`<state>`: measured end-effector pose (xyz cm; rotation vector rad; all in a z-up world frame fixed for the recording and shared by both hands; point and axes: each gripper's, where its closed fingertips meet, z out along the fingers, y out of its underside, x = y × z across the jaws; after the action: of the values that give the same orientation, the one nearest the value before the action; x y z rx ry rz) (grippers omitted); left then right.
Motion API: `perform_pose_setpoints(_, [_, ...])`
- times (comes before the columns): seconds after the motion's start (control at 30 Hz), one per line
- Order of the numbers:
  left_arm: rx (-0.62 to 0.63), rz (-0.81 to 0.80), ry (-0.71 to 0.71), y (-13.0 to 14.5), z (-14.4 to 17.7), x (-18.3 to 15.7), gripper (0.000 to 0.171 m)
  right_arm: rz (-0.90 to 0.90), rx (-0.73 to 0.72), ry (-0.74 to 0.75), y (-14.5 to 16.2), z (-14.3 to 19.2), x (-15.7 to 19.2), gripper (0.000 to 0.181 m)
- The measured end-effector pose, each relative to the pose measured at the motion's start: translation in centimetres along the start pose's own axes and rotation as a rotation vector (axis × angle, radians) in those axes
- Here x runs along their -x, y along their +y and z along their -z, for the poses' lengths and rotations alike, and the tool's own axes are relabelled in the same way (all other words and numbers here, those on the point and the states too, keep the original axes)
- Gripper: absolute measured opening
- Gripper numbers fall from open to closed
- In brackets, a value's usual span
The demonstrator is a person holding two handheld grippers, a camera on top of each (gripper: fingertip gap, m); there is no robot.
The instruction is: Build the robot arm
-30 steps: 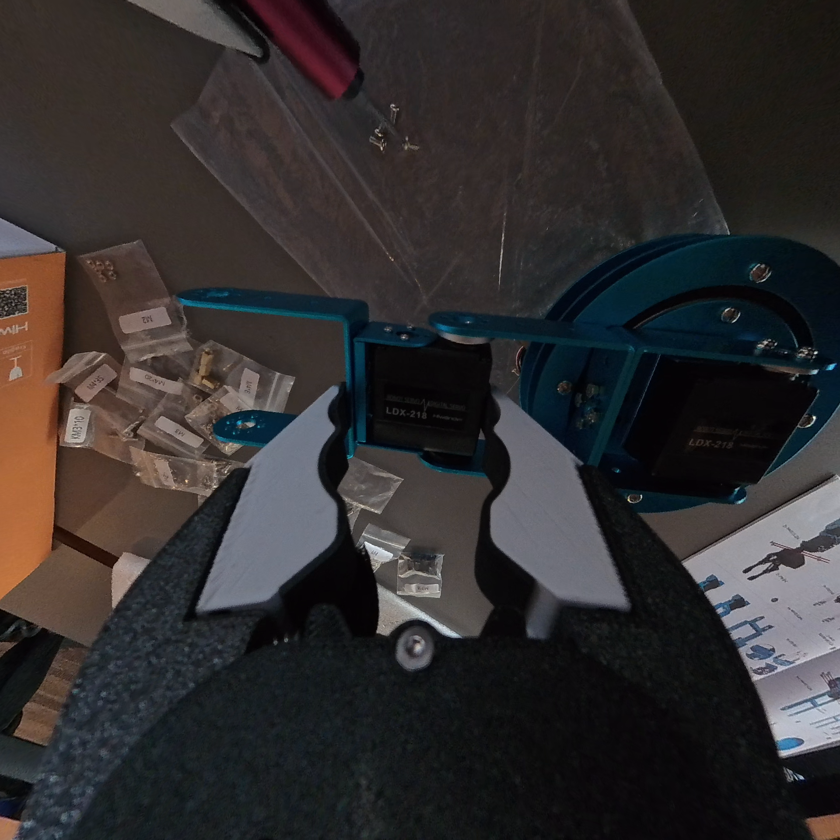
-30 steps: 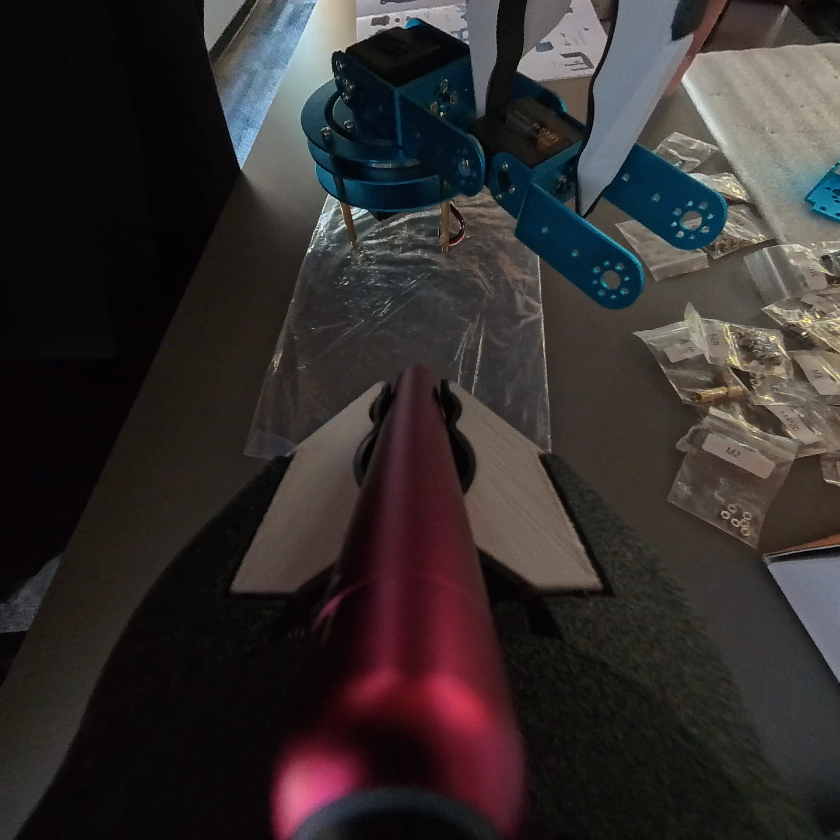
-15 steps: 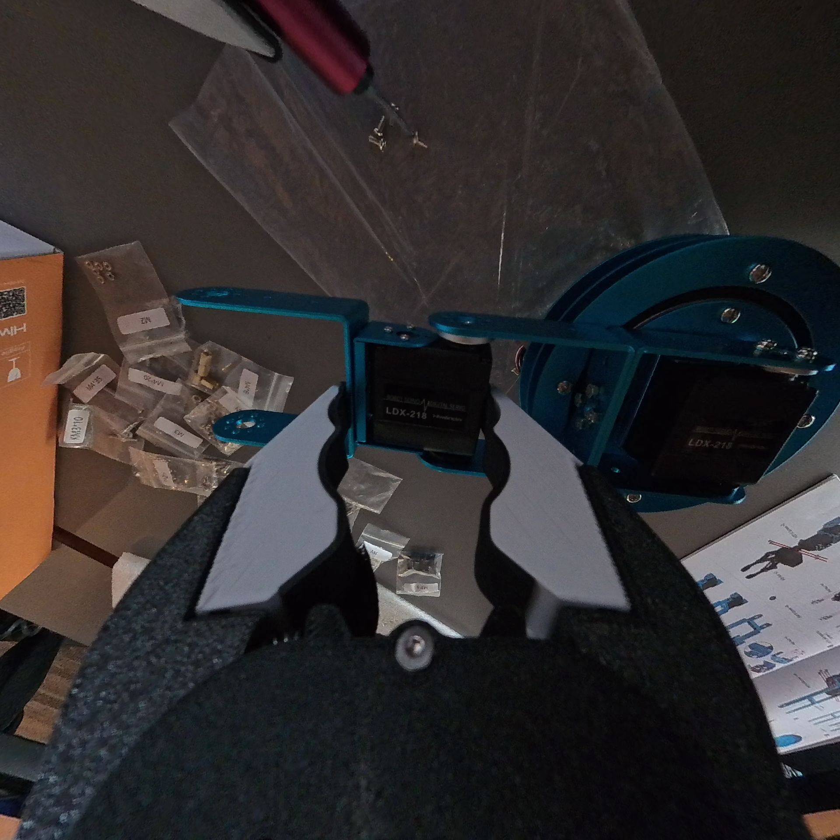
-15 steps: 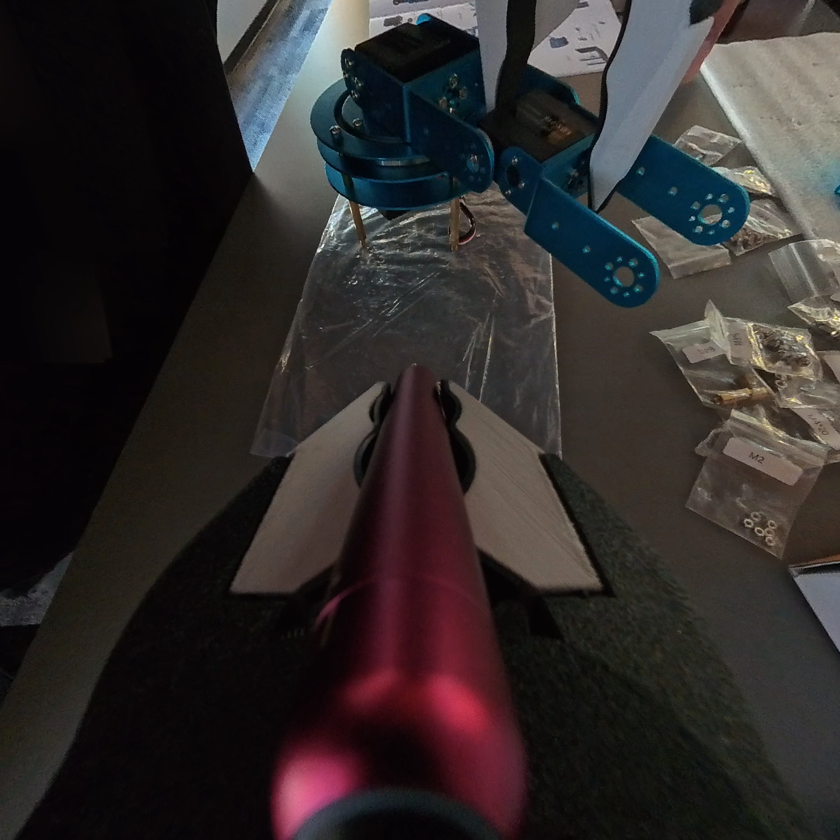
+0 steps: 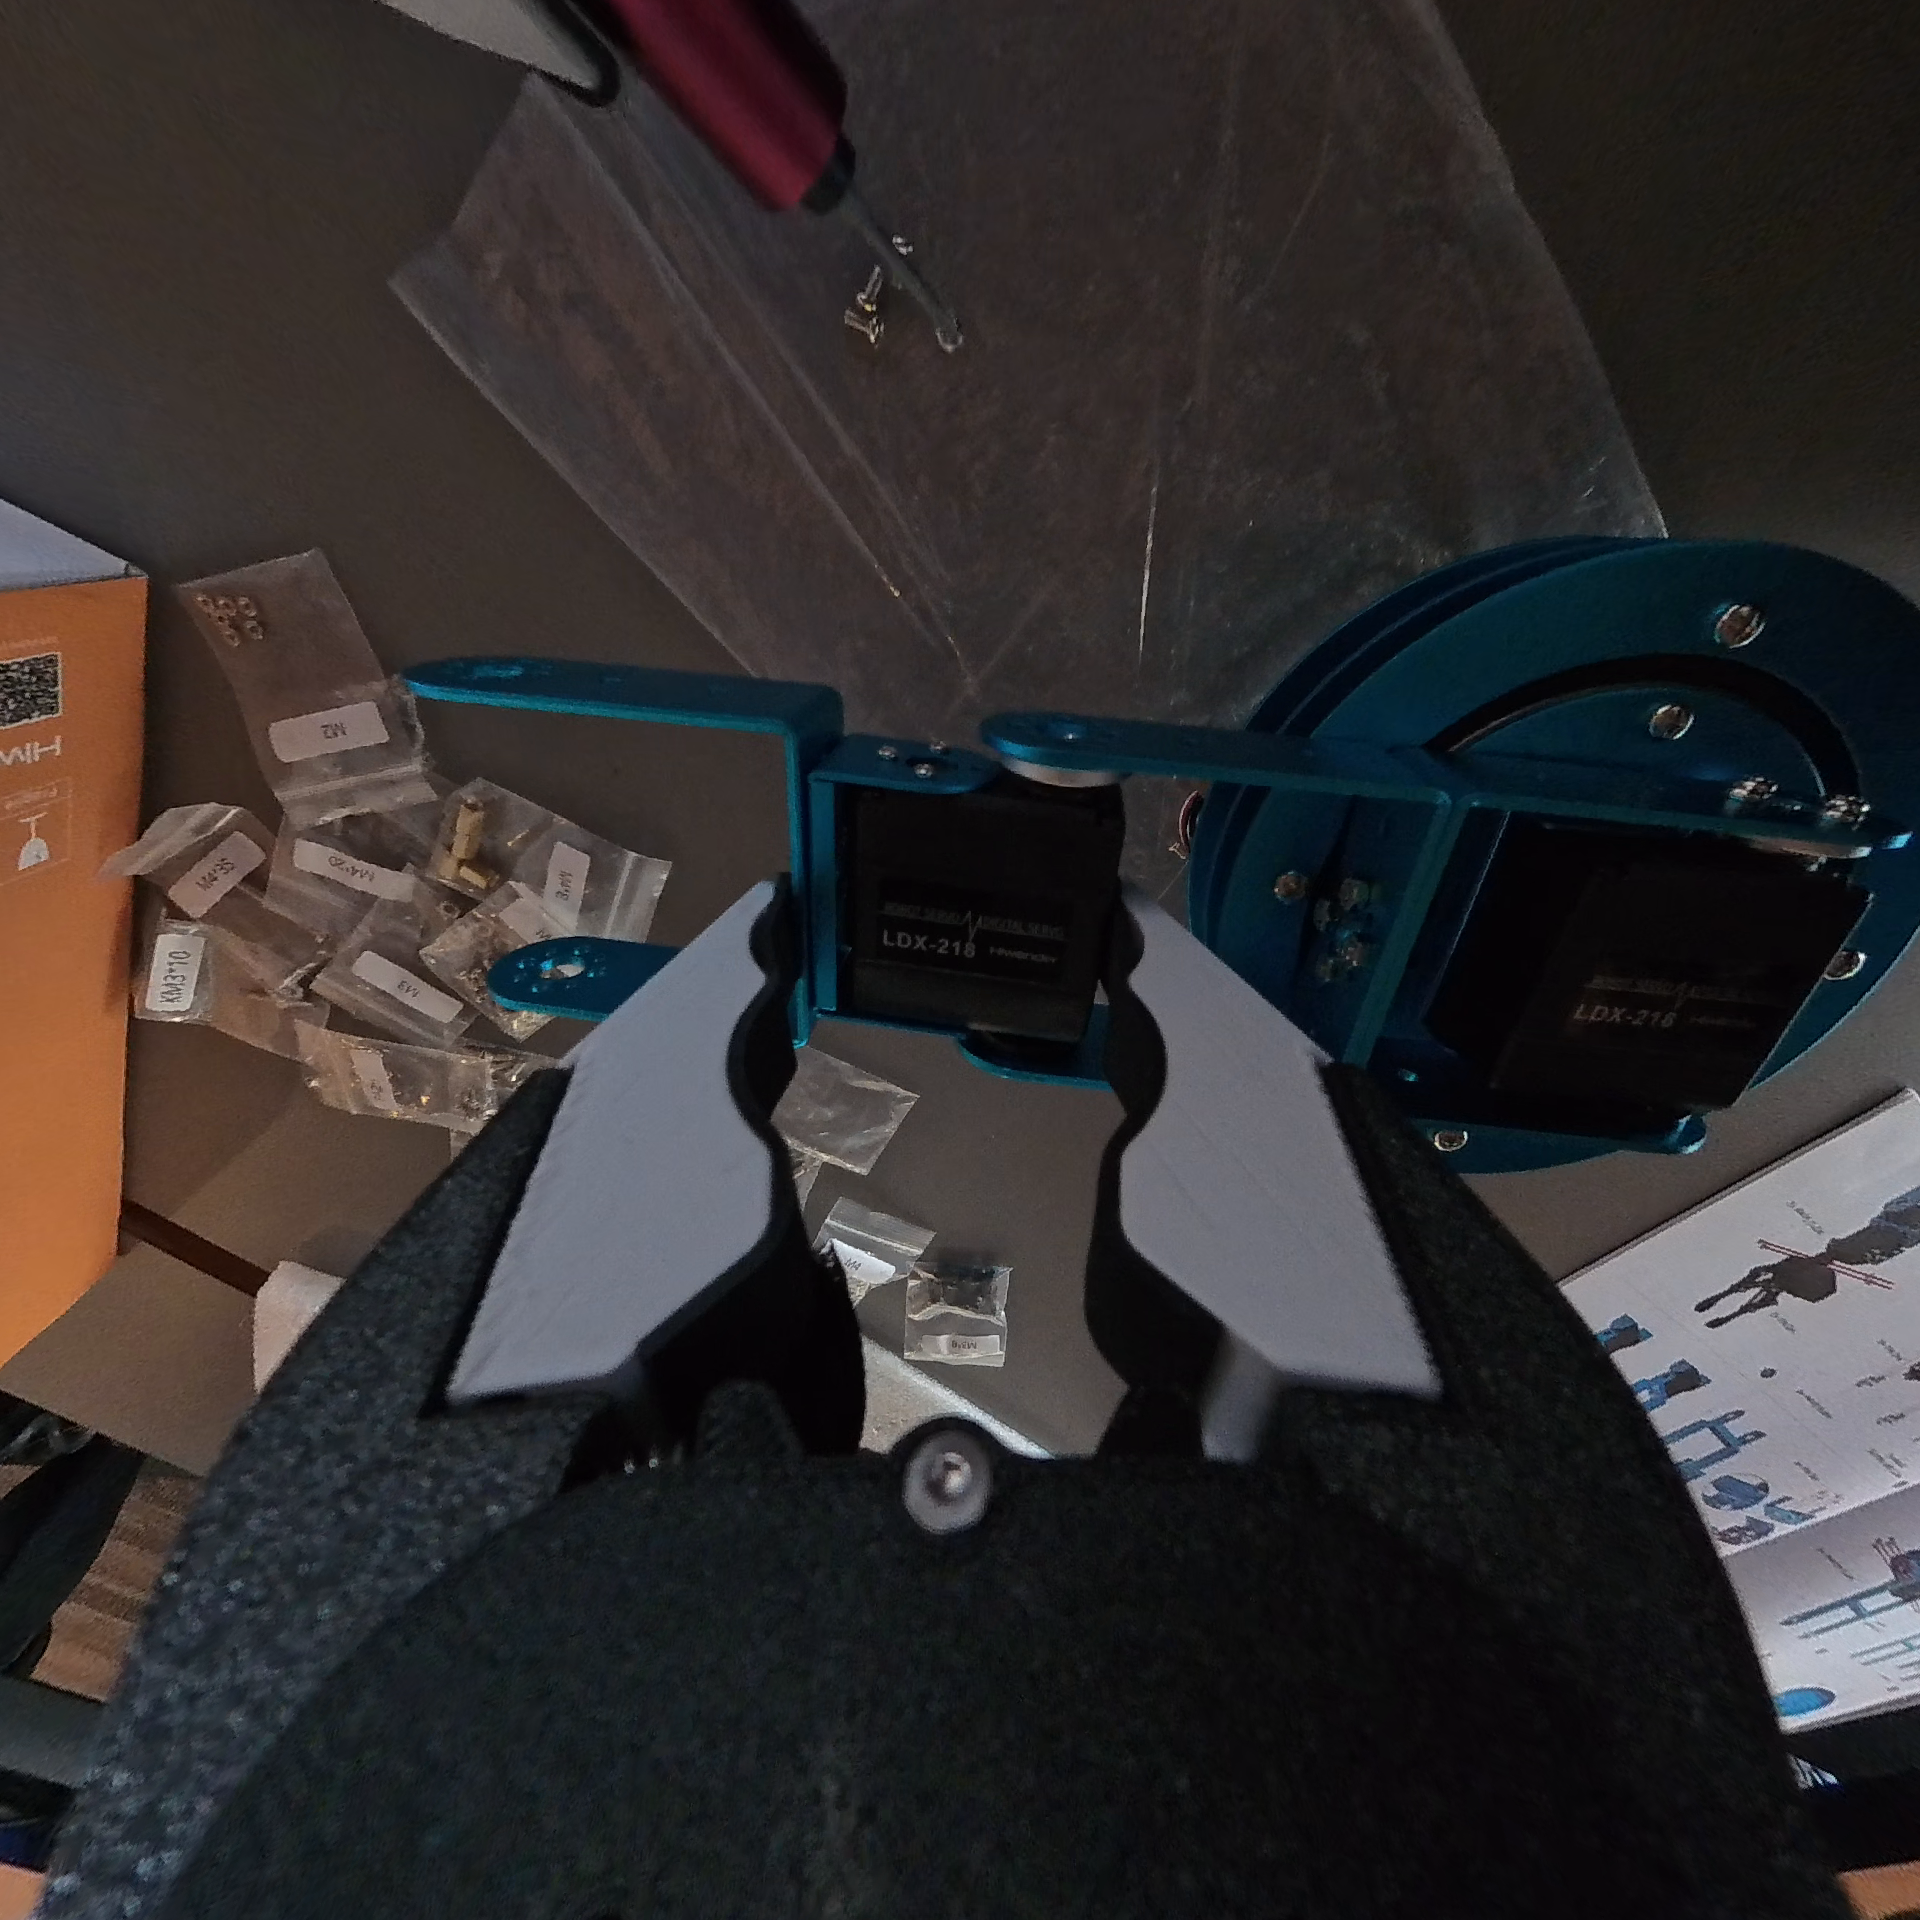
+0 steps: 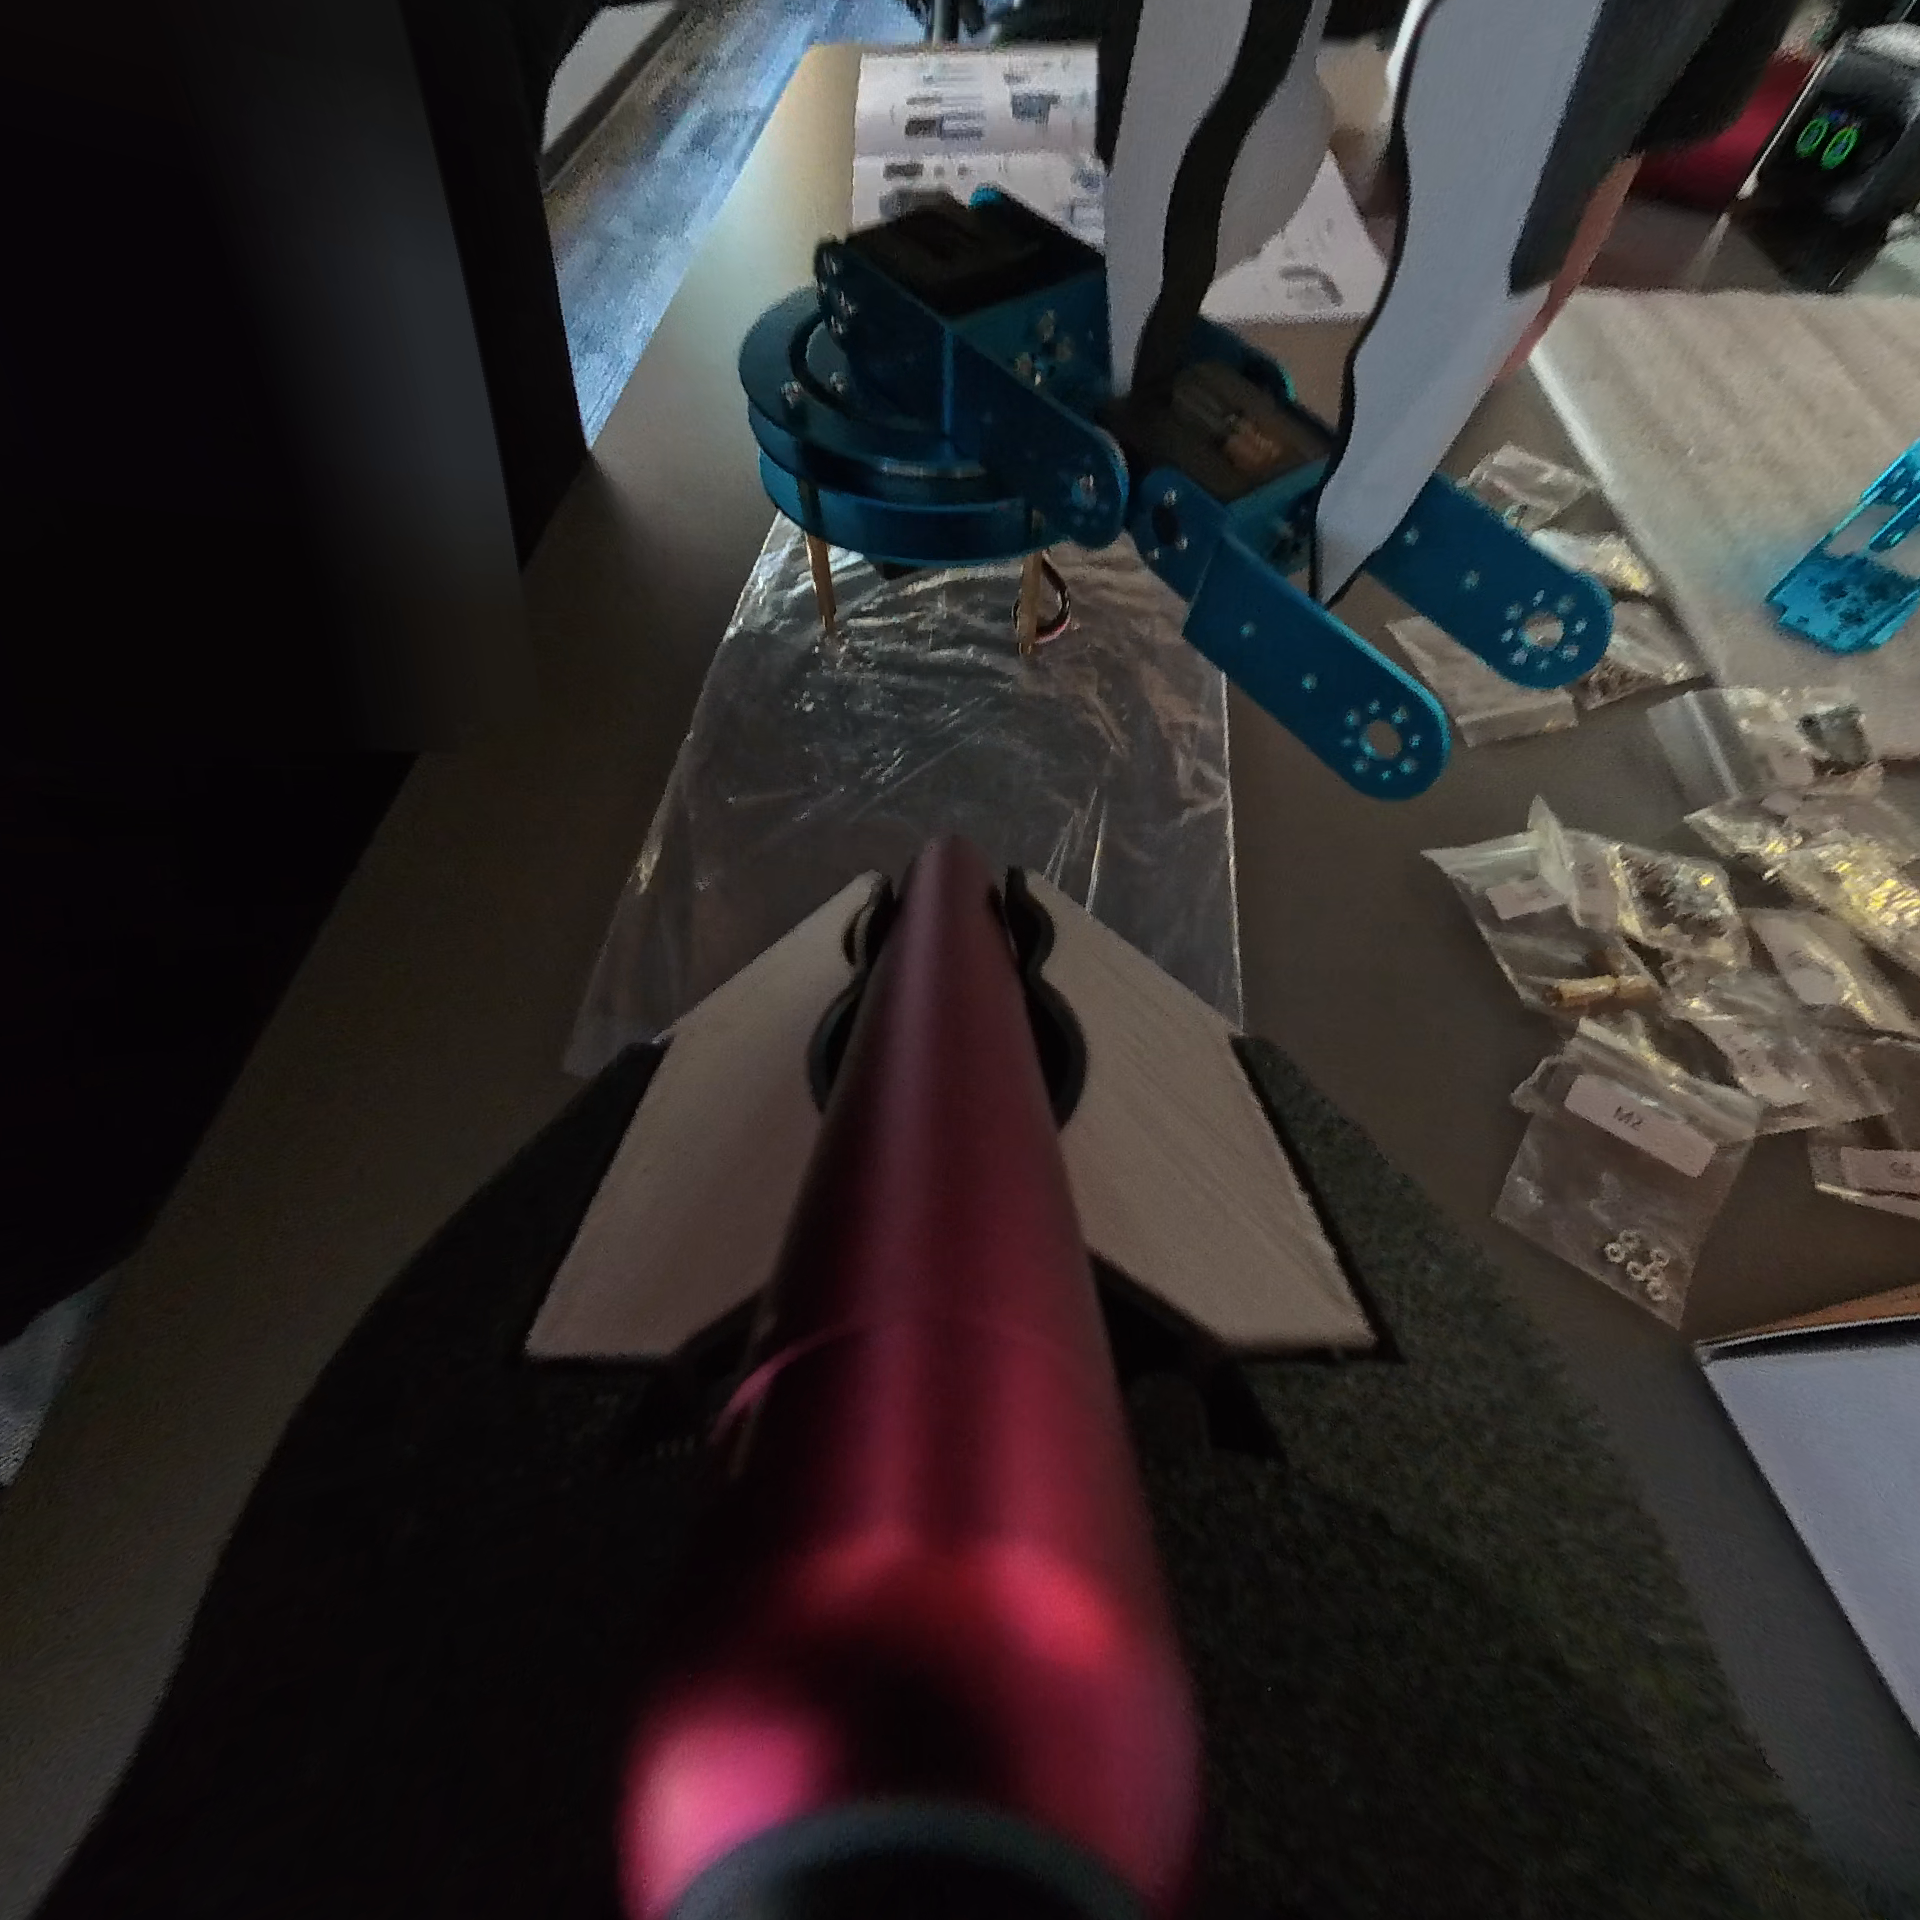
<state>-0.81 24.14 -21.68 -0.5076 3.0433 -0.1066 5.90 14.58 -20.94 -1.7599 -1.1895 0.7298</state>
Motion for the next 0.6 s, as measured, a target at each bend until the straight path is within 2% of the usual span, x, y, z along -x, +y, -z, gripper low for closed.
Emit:
perform_pose_setpoints(0.23, [-0.001, 0.002, 0.001, 0.0, 0.0, -0.1, 0.057, 0.200, -0.223, 0.111, -4.1, 1.1, 0.0, 0.021])
perform_pose_setpoints(0.6, [0.003, 0.000, 0.001, 0.0, 0.0, -0.1, 0.057, 0.508, -0.271, 0.316, -5.0, -0.1, -0.2, 0.021])
